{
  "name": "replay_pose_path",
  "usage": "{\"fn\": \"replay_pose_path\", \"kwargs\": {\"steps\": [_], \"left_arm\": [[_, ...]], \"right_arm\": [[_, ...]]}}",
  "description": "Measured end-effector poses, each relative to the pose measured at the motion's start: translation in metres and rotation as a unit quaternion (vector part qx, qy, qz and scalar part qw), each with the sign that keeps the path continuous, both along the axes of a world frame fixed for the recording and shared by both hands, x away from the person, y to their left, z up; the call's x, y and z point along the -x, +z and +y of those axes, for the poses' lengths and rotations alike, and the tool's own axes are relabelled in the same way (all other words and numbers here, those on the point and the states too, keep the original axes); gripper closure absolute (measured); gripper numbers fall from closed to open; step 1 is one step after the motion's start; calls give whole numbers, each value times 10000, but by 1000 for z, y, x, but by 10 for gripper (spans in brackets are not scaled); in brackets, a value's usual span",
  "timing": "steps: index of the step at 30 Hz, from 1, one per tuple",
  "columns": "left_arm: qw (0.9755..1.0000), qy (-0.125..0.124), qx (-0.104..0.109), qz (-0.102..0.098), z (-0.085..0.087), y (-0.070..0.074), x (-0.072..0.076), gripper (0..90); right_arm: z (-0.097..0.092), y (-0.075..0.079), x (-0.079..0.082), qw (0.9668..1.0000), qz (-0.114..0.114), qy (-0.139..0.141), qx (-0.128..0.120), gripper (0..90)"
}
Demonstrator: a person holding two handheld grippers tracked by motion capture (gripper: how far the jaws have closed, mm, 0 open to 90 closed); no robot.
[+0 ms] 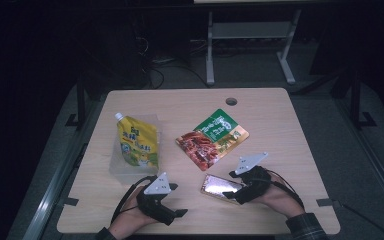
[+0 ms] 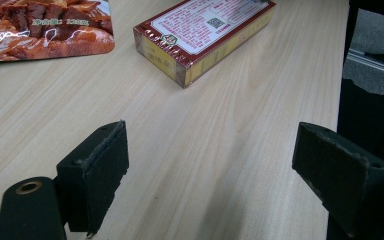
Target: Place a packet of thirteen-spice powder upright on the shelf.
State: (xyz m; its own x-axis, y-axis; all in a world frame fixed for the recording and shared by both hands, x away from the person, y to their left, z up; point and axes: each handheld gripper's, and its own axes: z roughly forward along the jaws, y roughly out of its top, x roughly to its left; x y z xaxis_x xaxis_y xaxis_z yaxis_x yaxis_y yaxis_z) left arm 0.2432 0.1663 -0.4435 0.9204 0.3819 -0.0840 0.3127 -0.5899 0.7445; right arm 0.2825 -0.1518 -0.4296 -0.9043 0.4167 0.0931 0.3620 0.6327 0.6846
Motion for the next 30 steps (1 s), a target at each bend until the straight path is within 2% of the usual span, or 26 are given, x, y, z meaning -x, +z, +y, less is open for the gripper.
{"fn": "replay_pose_path", "kwargs": {"steps": [3,5,8,12,15,23,28,30], "left_arm": [[10000,-5,-3,4,-1,-1,0,142],[10000,-13,-18,16,-1,-1,0,142],[10000,-17,-22,13,-2,-1,1,142],[10000,-19,-17,20,-3,-2,1,142],[10000,-34,-20,13,-4,-2,1,141],[10000,-64,-40,28,-9,-4,-1,141],[10000,-47,-32,-75,-17,-5,-3,141],[9999,0,-29,-131,-21,-5,-5,141]], "right_arm": [[-4,6,10,9999,-43,-41,-120,447],[-7,5,16,9998,43,20,-196,563],[-10,-1,26,9995,246,173,-137,746],[-14,-11,35,9985,458,286,59,897],[-18,-18,34,9982,423,284,326,900],[-30,-23,15,9984,375,-180,374,900],[-36,-24,-3,9978,238,-476,407,900],[-38,-25,-6,9977,253,-520,356,900]]}}
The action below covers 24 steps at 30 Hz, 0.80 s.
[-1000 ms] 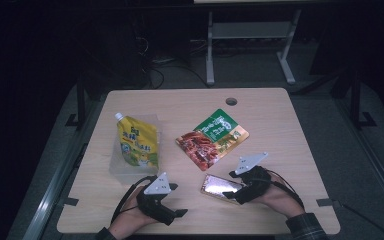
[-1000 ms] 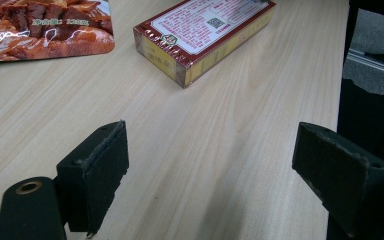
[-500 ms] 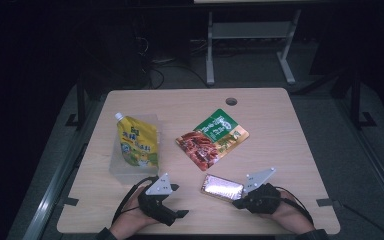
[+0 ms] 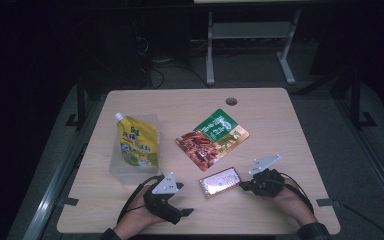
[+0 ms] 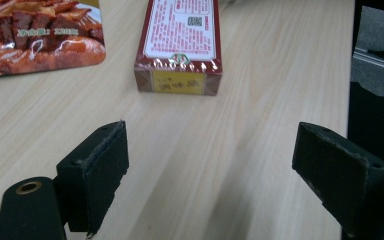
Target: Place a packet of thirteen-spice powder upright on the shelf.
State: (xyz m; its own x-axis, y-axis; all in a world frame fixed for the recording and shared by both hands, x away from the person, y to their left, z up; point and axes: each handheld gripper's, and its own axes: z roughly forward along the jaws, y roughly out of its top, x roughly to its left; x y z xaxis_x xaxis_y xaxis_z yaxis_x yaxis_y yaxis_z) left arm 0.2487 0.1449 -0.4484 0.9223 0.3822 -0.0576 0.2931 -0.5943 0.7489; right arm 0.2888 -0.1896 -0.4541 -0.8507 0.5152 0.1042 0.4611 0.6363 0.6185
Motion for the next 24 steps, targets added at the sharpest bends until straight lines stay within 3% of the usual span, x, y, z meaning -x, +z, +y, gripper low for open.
{"fn": "replay_pose_path", "kwargs": {"steps": [3,9,13,16,24], "left_arm": [[10000,-8,-13,-43,-9,-1,-4,142],[9998,-61,-132,-111,-25,-5,-14,142],[9999,8,-100,-113,-34,-6,-20,143],[9999,36,-96,-87,-40,-11,-26,144],[9993,-4,-359,-144,-51,-18,-33,148]], "right_arm": [[-5,4,0,9999,-20,-52,-99,889],[-19,9,2,9985,-47,-413,-357,641],[-25,9,1,9974,-86,-575,-418,558],[-27,8,1,9970,-112,-631,-430,524],[-31,8,1,9965,-108,-704,-442,498]]}}
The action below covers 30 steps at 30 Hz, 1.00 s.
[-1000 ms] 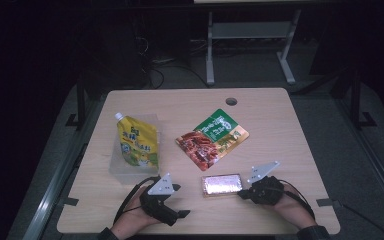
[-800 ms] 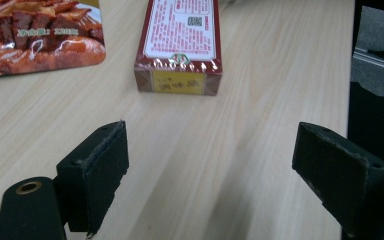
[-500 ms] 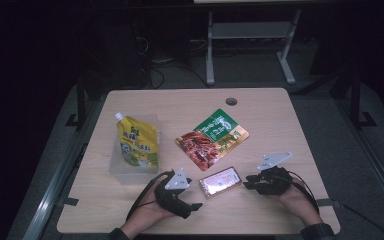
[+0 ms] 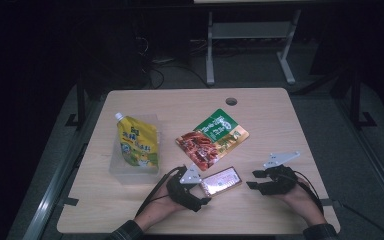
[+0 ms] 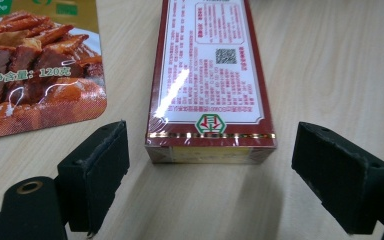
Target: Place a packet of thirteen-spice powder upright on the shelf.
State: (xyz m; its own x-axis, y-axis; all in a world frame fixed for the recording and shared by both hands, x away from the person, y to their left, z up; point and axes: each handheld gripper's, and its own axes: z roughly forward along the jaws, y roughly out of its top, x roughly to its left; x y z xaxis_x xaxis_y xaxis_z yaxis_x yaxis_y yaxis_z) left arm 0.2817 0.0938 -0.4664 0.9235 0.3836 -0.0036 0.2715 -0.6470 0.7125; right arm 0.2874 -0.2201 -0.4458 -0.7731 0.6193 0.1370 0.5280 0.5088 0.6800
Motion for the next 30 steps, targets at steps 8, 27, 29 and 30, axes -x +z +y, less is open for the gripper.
{"fn": "replay_pose_path", "kwargs": {"steps": [8,27,29,30], "left_arm": [[9999,67,-4,105,-1,-3,-3,239],[9998,25,110,137,4,11,4,319],[9998,10,152,161,5,13,5,319],[9998,-25,121,146,7,15,5,319]], "right_arm": [[-1,2,0,9999,-59,-11,-102,504],[12,15,-2,9986,-468,82,-252,899],[16,14,-4,9984,-479,131,-266,900],[19,13,-4,9985,-452,149,-256,900]]}}
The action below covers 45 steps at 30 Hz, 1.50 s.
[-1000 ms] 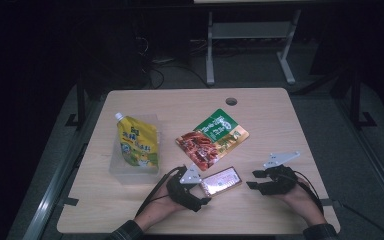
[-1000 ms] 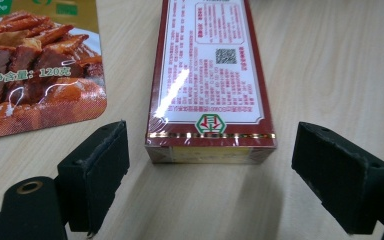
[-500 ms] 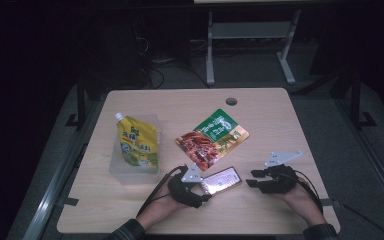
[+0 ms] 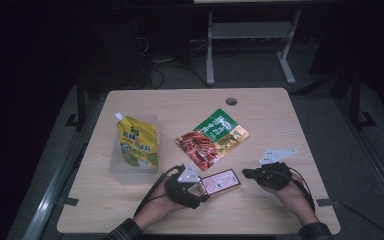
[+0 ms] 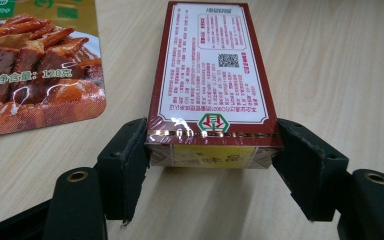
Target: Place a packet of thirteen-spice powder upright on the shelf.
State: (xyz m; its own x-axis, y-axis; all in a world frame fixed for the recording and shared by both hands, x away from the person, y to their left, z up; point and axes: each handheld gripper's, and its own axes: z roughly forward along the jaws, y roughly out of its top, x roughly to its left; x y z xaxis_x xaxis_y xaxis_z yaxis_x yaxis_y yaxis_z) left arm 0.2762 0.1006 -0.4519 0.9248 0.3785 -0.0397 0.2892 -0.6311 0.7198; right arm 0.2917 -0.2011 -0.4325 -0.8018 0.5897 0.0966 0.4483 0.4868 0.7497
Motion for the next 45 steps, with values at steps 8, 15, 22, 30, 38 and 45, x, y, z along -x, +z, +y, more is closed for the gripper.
{"fn": "replay_pose_path", "kwargs": {"steps": [8,15,22,30,38,45], "left_arm": [[9999,-11,105,32,7,8,4,319],[9997,-25,244,-14,13,18,8,319],[9991,39,426,-64,18,27,7,319],[9979,83,634,-70,20,36,6,320],[9966,98,809,-137,20,46,4,320],[9953,97,942,-210,13,55,1,319]], "right_arm": [[19,-10,-4,9995,84,229,213,900],[24,-15,-6,9990,107,333,270,900],[28,-16,-5,9987,140,392,278,900],[40,-20,-4,9976,170,567,366,900],[49,-22,-4,9968,238,655,392,900],[55,-23,-4,9960,241,752,429,900]]}}
